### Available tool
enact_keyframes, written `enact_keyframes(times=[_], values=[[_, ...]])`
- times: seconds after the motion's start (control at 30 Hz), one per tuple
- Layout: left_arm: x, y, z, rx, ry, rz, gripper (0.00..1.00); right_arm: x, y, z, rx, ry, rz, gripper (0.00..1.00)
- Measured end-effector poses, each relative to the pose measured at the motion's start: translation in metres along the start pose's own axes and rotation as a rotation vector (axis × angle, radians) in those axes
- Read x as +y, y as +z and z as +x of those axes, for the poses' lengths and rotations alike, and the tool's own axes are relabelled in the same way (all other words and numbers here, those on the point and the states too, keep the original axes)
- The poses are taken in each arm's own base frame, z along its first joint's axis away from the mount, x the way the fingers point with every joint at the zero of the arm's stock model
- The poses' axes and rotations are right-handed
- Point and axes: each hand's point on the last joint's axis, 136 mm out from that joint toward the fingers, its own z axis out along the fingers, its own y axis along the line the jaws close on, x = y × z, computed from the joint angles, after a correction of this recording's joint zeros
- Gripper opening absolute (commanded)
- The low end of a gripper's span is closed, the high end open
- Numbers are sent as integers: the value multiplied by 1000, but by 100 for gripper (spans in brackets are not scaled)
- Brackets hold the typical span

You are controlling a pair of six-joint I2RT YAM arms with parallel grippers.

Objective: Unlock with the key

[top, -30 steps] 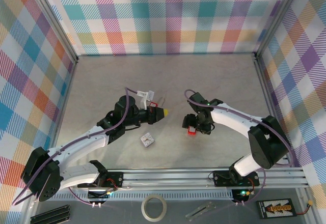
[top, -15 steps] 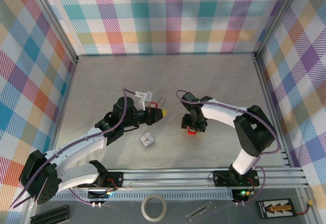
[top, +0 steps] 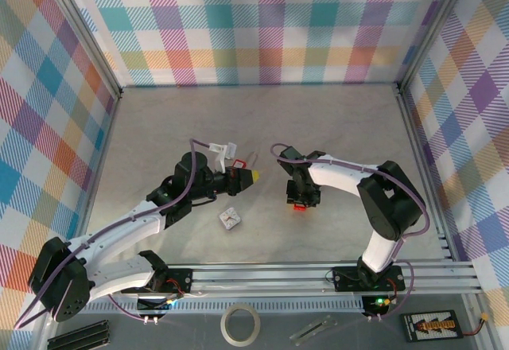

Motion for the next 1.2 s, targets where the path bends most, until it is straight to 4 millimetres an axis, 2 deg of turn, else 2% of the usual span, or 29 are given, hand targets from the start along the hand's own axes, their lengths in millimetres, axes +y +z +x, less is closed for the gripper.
enact_keyframes(times=[0.23, 0.3, 0.37, 0.47, 0.7, 0.8, 0.9, 1.2], values=[[2, -3, 1, -9, 1, -8, 0, 1, -6, -1, -10, 15, -11, 35], [3, -4, 1, -17, 2, -12, 0, 2, -16, -3, -31, 21, -33, 35], [5, -6, 1, -26, 3, -17, 0, 6, -34, -6, -71, 27, -81, 35], [3, -9, -1, -54, 15, -27, 0, 15, -77, -15, -170, 36, -201, 33], [-23, -16, -11, -167, 121, -25, 0, 48, -220, -54, -484, 80, -545, 30], [-29, -17, -17, -222, 158, -42, 0, 58, -256, -65, -556, 107, -644, 30], [-31, -17, -18, -254, 189, -67, 0, 66, -266, -70, -564, 128, -694, 30], [-31, -4, -16, -286, 241, -117, 0, 88, -263, -72, -494, 179, -786, 29]])
